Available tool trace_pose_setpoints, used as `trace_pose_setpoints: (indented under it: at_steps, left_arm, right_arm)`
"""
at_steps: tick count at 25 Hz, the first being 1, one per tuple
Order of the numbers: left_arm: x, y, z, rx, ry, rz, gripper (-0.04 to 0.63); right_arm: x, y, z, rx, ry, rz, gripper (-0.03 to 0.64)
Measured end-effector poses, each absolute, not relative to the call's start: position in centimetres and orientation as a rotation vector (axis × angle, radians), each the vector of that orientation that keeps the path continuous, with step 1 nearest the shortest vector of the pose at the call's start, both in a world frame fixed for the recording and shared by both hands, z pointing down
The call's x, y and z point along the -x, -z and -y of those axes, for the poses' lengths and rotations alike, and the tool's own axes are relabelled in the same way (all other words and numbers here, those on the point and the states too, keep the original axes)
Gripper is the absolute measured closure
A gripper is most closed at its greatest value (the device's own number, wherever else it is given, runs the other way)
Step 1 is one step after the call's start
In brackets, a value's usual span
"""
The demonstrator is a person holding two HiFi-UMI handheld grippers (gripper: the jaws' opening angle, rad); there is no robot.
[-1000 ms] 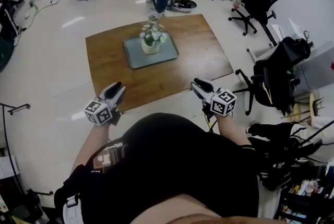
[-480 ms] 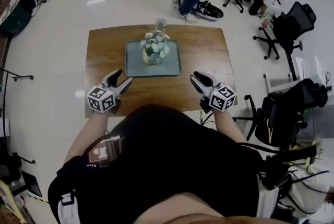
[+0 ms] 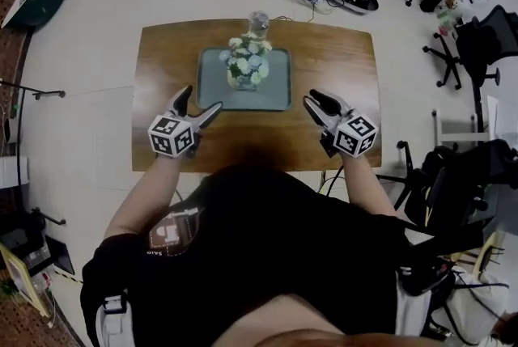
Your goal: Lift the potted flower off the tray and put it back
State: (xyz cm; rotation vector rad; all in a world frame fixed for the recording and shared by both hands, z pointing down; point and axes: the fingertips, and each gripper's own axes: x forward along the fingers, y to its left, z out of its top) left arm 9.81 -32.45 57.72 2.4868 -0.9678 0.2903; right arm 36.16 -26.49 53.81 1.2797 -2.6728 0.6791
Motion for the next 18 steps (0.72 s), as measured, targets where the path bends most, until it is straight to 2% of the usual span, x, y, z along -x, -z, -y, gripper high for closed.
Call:
trace_pose_setpoints:
  at_steps: [6, 18]
  left_arm:
    - [-11.1, -61.1, 34.4, -2.473, -0.317, 0.869, 0.132]
    - [-15.7, -64.4, 35.2, -2.459, -0.439, 0.911, 0.104]
  right_arm:
    - [-35.8, -56.1, 26.3, -1.412, -0.737, 2.587, 0.485]
    - [-35.3, -57.2, 26.1, -1.345, -0.767, 2.579, 0.482]
